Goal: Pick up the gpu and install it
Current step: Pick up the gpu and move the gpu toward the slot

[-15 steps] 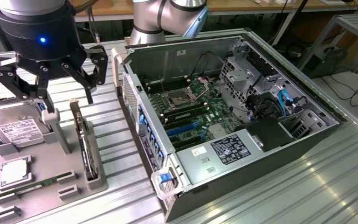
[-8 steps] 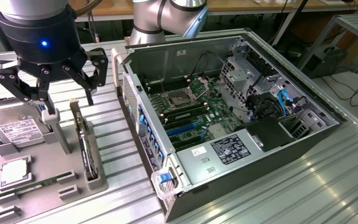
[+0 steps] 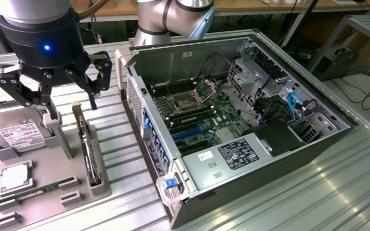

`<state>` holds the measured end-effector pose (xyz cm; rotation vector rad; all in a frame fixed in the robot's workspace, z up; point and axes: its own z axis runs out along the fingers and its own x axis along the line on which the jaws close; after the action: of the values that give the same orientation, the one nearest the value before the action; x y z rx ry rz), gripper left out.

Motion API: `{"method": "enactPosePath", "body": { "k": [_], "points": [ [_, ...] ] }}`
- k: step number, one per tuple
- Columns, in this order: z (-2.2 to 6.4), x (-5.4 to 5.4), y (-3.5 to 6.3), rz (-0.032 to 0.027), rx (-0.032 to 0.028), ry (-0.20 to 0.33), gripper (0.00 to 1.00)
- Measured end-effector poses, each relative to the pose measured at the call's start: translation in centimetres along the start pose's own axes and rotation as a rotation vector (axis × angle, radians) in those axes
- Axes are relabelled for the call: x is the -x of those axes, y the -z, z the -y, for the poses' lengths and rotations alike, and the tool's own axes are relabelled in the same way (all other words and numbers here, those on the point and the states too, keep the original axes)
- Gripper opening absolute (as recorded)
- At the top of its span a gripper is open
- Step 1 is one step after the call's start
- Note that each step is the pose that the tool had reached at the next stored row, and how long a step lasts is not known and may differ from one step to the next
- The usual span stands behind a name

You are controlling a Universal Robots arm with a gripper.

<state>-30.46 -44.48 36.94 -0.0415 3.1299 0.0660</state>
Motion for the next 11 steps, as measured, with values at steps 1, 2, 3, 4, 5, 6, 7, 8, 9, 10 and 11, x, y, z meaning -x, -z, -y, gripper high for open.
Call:
{"method": "enactPosePath", "body": {
  "k": [1, 2, 3, 4, 5, 6, 7, 8, 9, 10, 11],
  "points": [
    [0.0, 0.0, -0.01, 0.0, 0.0, 0.0, 0.66],
    [0.0, 0.0, -0.02, 0.0, 0.0, 0.001, 0.66],
    [0.0, 0.0, -0.06, 0.0001, 0.0001, 0.001, 0.66],
    [0.0, 0.0, -0.11, 0.0002, 0.0002, 0.002, 0.66],
    [0.01, 0.01, -0.15, 0.0001, 0.0002, 0.002, 0.66],
    [0.01, 0.02, -0.23, 0.0, 0.0001, 0.003, 0.66],
    [0.02, 0.04, -0.4, -0.0001, 0.0001, 0.007, 0.66],
    [0.02, 0.04, -0.52, -0.0003, 0.0, 0.009, 0.66],
    [0.03, 0.04, -0.68, -0.0004, -0.0001, 0.009, 0.66],
    [0.03, 0.04, -0.84, -0.0002, -0.0001, 0.009, 0.66],
    [0.01, 0.04, -0.98, -0.0002, -0.0002, 0.009, 0.66]
  ]
}}
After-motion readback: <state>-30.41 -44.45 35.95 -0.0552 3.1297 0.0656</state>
